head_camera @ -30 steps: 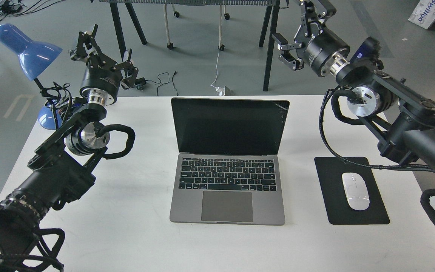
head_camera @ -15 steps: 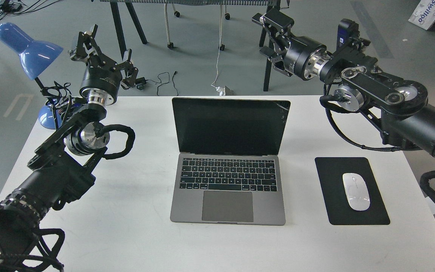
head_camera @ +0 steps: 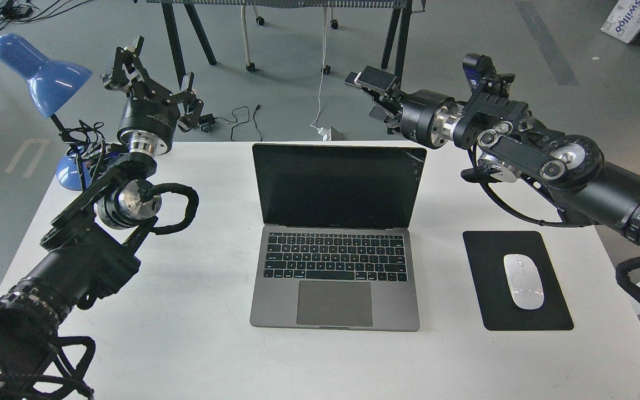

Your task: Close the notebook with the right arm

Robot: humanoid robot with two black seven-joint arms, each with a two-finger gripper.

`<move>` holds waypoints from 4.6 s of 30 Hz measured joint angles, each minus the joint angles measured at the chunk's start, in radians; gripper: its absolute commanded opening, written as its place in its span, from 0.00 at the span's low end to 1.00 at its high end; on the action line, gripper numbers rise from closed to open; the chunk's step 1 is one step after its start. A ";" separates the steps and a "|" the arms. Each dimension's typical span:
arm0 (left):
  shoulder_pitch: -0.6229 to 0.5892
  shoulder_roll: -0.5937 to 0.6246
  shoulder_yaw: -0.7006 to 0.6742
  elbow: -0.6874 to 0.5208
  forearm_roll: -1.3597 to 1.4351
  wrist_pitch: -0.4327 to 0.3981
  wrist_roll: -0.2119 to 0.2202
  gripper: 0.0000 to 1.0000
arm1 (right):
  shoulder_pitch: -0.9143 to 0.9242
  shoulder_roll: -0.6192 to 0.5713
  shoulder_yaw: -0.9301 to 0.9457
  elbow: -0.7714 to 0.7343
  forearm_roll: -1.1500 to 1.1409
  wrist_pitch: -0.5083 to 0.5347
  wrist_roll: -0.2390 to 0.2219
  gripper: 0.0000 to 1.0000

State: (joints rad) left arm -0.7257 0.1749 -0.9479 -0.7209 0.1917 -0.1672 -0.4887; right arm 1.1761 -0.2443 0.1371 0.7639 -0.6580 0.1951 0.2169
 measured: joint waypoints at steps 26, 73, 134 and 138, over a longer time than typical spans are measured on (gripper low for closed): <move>0.000 0.000 0.000 0.000 -0.002 0.000 0.000 1.00 | 0.020 -0.014 -0.038 0.082 -0.006 0.212 0.000 1.00; -0.001 0.002 0.000 0.000 -0.002 0.000 0.000 1.00 | -0.322 -0.053 -0.048 0.272 -0.022 0.294 -0.005 1.00; -0.001 0.000 0.000 0.000 -0.002 0.000 0.000 1.00 | -0.273 -0.030 0.791 -0.031 0.407 0.128 -0.010 1.00; -0.001 0.000 0.000 0.000 -0.003 0.000 0.000 1.00 | -0.294 -0.023 0.798 -0.045 0.532 0.144 -0.006 1.00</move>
State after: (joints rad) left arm -0.7269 0.1748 -0.9478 -0.7210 0.1889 -0.1672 -0.4887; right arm 0.8820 -0.2672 0.9351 0.7186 -0.1255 0.3388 0.2107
